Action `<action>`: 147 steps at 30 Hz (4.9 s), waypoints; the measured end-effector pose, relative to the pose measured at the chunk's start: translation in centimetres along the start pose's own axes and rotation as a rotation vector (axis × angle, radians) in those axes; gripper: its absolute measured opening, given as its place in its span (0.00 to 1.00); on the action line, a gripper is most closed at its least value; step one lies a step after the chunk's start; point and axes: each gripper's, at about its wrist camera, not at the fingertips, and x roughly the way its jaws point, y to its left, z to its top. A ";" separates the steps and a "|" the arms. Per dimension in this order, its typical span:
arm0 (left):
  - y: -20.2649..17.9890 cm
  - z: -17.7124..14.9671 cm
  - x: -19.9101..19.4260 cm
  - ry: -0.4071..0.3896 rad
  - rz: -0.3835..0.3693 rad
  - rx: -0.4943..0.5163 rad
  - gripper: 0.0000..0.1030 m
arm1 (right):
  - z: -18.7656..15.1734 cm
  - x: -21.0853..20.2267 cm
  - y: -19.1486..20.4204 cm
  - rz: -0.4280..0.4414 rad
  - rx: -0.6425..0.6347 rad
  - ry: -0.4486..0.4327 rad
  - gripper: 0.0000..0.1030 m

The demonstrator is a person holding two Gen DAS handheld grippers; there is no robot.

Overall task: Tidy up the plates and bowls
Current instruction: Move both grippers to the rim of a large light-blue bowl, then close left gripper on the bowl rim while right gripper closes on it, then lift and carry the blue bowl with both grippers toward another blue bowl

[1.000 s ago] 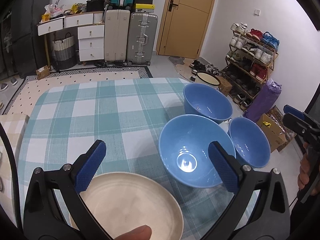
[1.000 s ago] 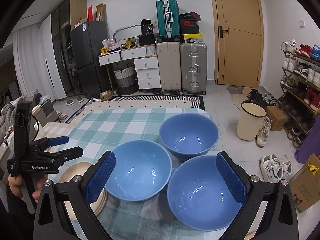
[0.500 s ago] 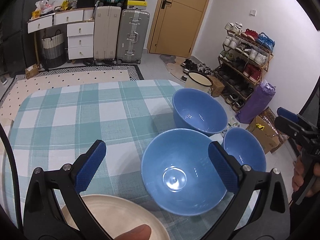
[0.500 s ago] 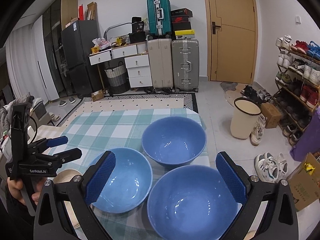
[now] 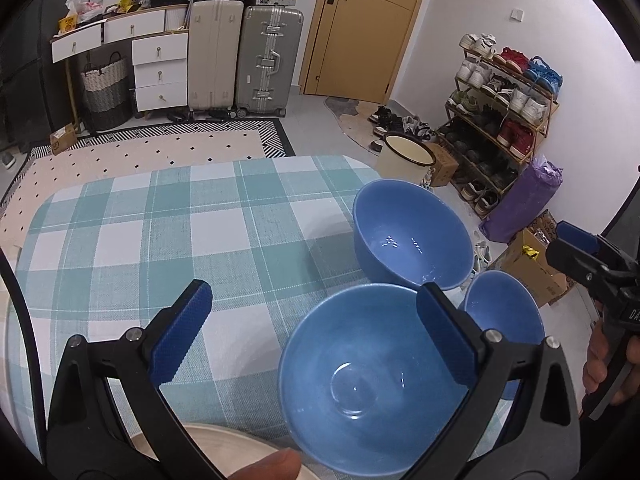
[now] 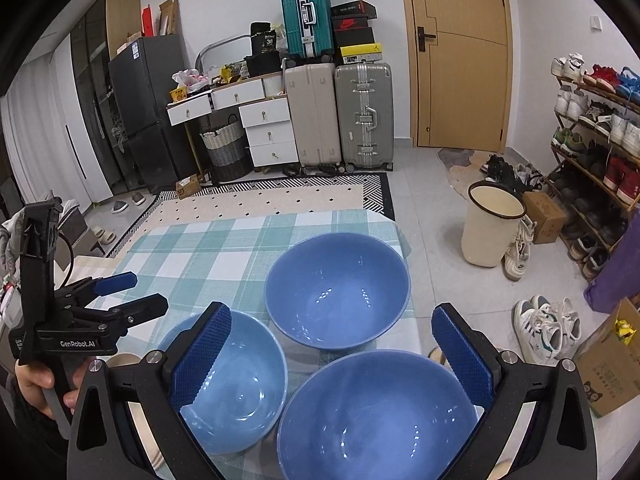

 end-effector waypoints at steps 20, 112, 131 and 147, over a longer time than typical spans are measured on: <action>-0.4 1.9 6.4 0.093 -0.003 -0.002 0.99 | 1.0 5.5 -4.1 -0.042 0.102 0.092 0.99; -8.7 4.3 0.5 0.073 -0.064 0.085 0.13 | 2.3 3.8 -5.0 -0.018 0.115 0.095 0.13; -9.0 0.5 -8.7 0.034 -0.048 0.070 0.13 | 0.6 -2.1 -1.6 0.008 0.069 0.051 0.14; -8.2 -2.5 -12.7 0.013 -0.031 0.054 0.12 | -1.5 -4.3 1.3 0.035 0.031 0.046 0.16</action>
